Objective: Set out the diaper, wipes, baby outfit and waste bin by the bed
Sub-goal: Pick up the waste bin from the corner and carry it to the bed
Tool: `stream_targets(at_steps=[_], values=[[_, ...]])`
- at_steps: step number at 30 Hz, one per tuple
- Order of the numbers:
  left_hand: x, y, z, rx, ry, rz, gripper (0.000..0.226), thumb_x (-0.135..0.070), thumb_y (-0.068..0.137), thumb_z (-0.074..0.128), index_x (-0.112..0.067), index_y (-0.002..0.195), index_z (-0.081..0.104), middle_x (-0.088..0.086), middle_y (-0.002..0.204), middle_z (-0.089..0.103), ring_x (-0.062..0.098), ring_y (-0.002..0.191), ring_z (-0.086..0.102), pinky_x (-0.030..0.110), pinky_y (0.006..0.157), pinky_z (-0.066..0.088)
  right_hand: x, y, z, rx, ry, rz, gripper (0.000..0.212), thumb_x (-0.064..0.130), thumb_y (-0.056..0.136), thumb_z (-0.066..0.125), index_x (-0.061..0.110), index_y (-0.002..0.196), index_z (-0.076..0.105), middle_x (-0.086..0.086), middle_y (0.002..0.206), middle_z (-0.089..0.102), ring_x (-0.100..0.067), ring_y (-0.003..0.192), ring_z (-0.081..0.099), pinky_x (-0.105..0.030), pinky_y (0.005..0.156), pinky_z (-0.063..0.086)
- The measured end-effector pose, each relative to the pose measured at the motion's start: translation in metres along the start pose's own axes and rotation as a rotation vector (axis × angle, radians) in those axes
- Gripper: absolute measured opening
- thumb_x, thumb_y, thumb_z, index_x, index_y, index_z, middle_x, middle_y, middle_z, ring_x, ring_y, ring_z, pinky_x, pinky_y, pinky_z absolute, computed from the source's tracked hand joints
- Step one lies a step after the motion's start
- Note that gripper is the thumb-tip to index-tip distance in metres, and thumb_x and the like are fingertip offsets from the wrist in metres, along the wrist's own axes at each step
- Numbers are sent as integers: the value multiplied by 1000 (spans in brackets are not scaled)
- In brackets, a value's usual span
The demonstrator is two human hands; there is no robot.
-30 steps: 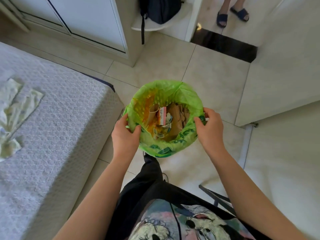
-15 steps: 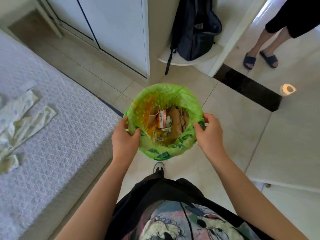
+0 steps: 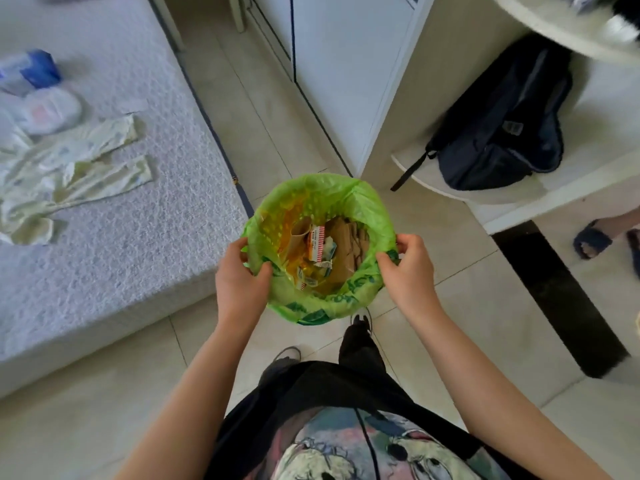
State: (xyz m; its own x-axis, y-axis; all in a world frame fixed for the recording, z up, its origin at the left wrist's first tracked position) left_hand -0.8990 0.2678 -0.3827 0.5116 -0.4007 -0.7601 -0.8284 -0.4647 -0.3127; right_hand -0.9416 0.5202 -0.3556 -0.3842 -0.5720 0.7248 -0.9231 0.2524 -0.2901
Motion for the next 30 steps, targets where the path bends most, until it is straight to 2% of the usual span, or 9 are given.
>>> stream_targets(at_steps=[1, 3, 6, 10, 13, 16, 20, 23, 30], values=[[-5, -4, 12, -112, -33, -114, 49, -13, 85, 64, -16, 132, 50, 0, 105, 58, 19, 84, 61, 30, 68, 48, 6, 31, -4, 128, -61, -66, 35, 13, 88, 63, 8, 120, 50, -6, 114, 55, -12, 97, 49, -23, 78, 37], [-10, -10, 18, -100, -55, -115, 49, -13, 86, 63, -16, 133, 49, 0, 105, 58, 20, 88, 61, 33, 73, 49, 9, 42, -7, 157, -87, -68, 35, 12, 88, 63, 7, 120, 50, -5, 112, 56, -13, 96, 50, -23, 77, 38], [-6, -13, 26, -199, -120, -211, 49, -12, 86, 62, -17, 133, 50, 3, 110, 61, 24, 93, 62, 38, 79, 52, 19, 63, -4, 237, -101, -150, 34, 12, 88, 63, 8, 120, 51, -4, 111, 56, -15, 97, 52, -25, 79, 41], [-6, -25, 38, -340, -190, -334, 49, -11, 87, 62, -17, 133, 48, 0, 104, 59, 24, 92, 63, 29, 70, 48, 41, 99, 10, 384, -153, -265, 35, 12, 87, 63, 9, 121, 51, -5, 112, 57, -17, 101, 54, -28, 84, 43], [1, -29, 38, -423, -236, -411, 51, -14, 86, 64, -19, 133, 47, 0, 104, 59, 25, 90, 65, 37, 71, 55, 56, 109, 29, 469, -187, -331, 37, 12, 88, 62, 7, 123, 50, -5, 114, 56, -16, 103, 53, -28, 86, 44], [10, -31, 33, -495, -251, -481, 49, -15, 86, 64, -18, 132, 48, -1, 102, 60, 22, 88, 65, 34, 67, 54, 72, 113, 54, 558, -214, -381, 38, 11, 89, 62, 7, 124, 50, 0, 111, 53, -13, 102, 51, -26, 85, 41], [30, -32, 23, -574, -326, -578, 45, -20, 87, 65, -16, 129, 50, 3, 103, 61, 23, 89, 65, 43, 76, 57, 95, 110, 95, 644, -282, -459, 36, 10, 89, 60, 7, 124, 50, 2, 106, 51, -13, 99, 51, -25, 81, 39], [47, -32, 16, -623, -397, -653, 42, -29, 89, 64, -18, 127, 50, 5, 102, 59, 24, 87, 65, 46, 75, 58, 112, 105, 125, 696, -347, -520, 35, 9, 90, 59, 8, 124, 50, 3, 106, 50, -10, 96, 47, -23, 79, 37], [94, -39, 4, -724, -468, -805, 33, -23, 89, 63, -18, 119, 49, -1, 94, 56, 28, 84, 66, 50, 70, 58, 135, 83, 198, 853, -455, -603, 33, 10, 90, 58, 11, 122, 50, 1, 109, 51, -17, 105, 52, -27, 83, 41]])
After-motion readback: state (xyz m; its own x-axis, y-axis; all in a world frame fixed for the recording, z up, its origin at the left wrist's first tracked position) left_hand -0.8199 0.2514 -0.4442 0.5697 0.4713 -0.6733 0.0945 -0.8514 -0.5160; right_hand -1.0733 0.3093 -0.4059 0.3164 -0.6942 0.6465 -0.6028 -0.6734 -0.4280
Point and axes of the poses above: each hand's wrist, its own y-axis towards the middle knuckle, its own z-axis out of the palm, x = y × z, the point moved 4 cm from there along y, towards the middle knuckle
